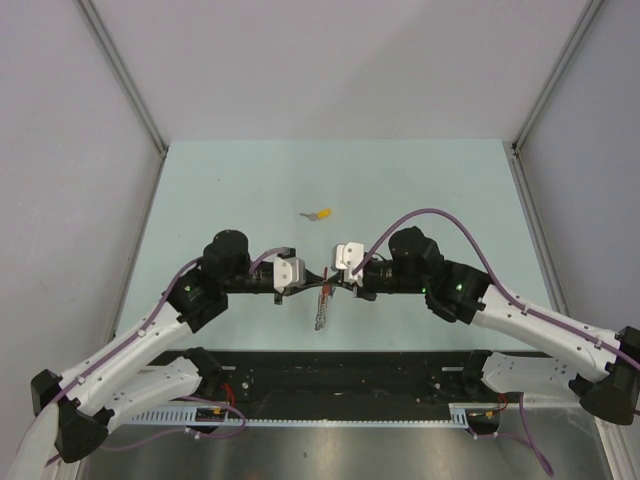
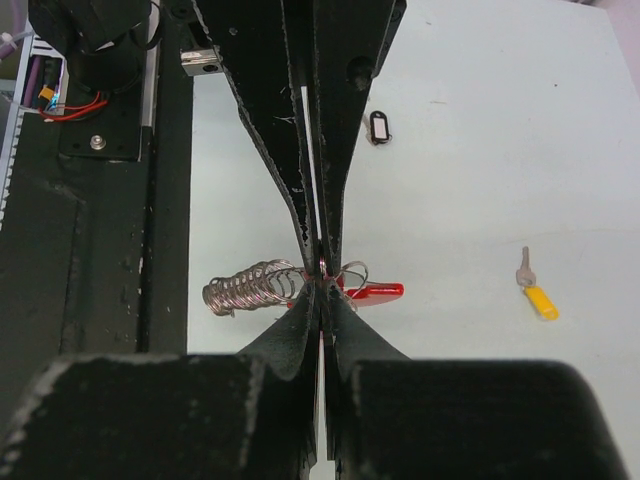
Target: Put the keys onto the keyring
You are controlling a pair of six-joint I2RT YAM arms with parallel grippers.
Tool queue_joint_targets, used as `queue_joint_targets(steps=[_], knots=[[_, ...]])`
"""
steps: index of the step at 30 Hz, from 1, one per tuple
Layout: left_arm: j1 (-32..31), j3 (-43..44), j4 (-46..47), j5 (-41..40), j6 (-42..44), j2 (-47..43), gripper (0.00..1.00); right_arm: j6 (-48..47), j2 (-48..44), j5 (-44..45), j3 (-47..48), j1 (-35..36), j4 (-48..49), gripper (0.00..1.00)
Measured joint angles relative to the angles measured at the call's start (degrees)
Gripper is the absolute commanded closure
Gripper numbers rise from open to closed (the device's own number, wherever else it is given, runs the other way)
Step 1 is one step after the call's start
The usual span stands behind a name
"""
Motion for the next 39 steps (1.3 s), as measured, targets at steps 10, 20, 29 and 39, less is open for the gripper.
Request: queue_joint_targets(steps=[10,20,29,39], knots=[[-0.1,-0.2,1.6,-2.3,-0.8,0.5,1.0,2.4,-1.9,0.0,-1.7,-2.5,1.3,1.0],[-0.1,-5.0,6.6,-11.0,-8.4,-3.1,1.0,9.4,-3.5,3.3,-5.3,-8.1,1.2,1.0],[-0.1,-14.6,16.5,-18.6,-21.0,-12.0,1.0,21.8,6.9,7.7,-7.0,-15.8,-1.7,1.0],[-0.1,-20.2,26.2,-21.5,-30.3,-13.8,1.0,31.3,18.5,8.3,-10.3,-21.6,2.3,0.78]])
